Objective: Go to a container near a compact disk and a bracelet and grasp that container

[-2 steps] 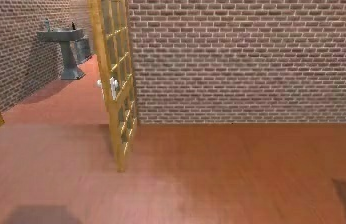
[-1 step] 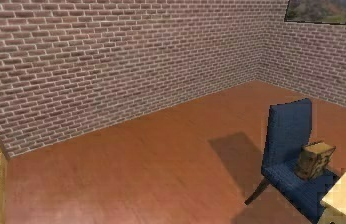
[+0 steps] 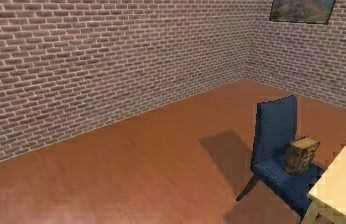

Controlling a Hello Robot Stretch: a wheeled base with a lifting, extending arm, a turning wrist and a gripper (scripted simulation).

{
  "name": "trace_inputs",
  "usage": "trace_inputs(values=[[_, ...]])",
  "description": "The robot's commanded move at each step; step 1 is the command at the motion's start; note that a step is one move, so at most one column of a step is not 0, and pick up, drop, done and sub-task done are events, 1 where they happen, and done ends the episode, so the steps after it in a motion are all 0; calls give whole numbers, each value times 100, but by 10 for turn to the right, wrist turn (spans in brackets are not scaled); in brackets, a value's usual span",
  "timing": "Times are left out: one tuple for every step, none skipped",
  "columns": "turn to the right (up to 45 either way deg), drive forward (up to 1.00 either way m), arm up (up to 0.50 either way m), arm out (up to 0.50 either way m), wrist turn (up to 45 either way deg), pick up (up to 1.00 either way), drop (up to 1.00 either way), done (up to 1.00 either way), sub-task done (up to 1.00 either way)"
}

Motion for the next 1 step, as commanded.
trace_inputs(values=[[0, 100, 0, 0, 0, 0, 0, 0, 0]])
